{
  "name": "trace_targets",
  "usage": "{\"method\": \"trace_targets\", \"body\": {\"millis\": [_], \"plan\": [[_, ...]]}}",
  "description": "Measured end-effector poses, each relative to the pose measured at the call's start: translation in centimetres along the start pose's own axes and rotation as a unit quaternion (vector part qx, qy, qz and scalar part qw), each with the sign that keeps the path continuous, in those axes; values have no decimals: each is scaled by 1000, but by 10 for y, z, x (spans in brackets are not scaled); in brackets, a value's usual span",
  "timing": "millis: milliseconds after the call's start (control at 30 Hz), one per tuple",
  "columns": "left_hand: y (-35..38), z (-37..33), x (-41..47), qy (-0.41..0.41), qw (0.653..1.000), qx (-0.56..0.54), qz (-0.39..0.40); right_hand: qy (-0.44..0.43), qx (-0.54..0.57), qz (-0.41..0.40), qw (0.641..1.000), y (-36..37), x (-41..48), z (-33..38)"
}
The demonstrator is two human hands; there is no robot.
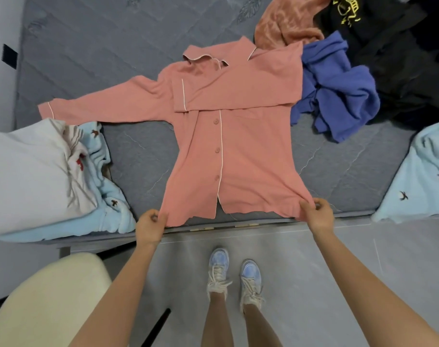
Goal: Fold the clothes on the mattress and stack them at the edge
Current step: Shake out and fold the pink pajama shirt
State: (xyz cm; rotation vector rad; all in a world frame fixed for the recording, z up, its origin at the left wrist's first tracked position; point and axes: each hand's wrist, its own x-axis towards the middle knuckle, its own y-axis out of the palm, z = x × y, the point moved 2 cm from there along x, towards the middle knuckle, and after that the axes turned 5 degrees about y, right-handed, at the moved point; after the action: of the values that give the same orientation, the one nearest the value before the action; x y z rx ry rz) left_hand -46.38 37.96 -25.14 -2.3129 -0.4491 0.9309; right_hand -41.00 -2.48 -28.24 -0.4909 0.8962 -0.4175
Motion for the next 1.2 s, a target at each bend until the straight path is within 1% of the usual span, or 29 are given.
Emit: {"method": "trace_targets", "body": {"millis": [33,100,200,267,333,367,433,500,567,600,633,667,700,800,867,967,1033,1133,1200], "plan": [[3,-1,1,3,1000,-17,8,-1,-22,24,999,4,2,-1],[9,-2,2,4,998,-68,12,17,-25,53,998,10,5,-3],[18,-4,1,8,992,-124,-10,42,-20,23,999,14,7,-5],[21,-7,-1,-9,984,-167,-54,5,-44,-32,999,12,3,-3],[24,-10,0,-20,972,-222,-79,-83,-107,-80,988,10,-3,3],[25,-12,1,-14,969,-236,-67,-130,-132,-84,979,11,-8,6],[29,-15,0,8,974,-226,-9,-208,-154,-51,965,19,-16,11],[35,-17,-4,45,977,-192,77,-245,-161,7,956,32,-24,13],[45,-17,-9,100,971,-140,165,-269,-164,56,947,46,-33,16],[49,-15,-11,126,970,-99,185,-286,-168,71,941,54,-37,19],[51,-15,-12,146,970,-62,184,-307,-173,81,932,61,-40,21],[53,-14,-11,158,971,-49,170,-320,-175,90,927,68,-45,24],[53,-13,-9,153,974,-69,149,-325,-173,99,924,75,-49,27],[47,-11,-8,86,987,-124,54,-346,-166,99,918,93,-63,33],[38,-12,-8,74,986,-150,18,-353,-187,83,913,104,-71,34],[21,-20,-8,87,976,-201,-1,-329,-259,84,904,115,-73,32],[9,-27,-6,114,970,-214,-14,-303,-295,92,902,120,-69,30],[-8,-29,-5,161,969,-186,-10,-303,-296,69,903,120,-63,33],[-15,-26,-2,172,970,-172,-3,-314,-284,64,903,119,-62,37]]}}
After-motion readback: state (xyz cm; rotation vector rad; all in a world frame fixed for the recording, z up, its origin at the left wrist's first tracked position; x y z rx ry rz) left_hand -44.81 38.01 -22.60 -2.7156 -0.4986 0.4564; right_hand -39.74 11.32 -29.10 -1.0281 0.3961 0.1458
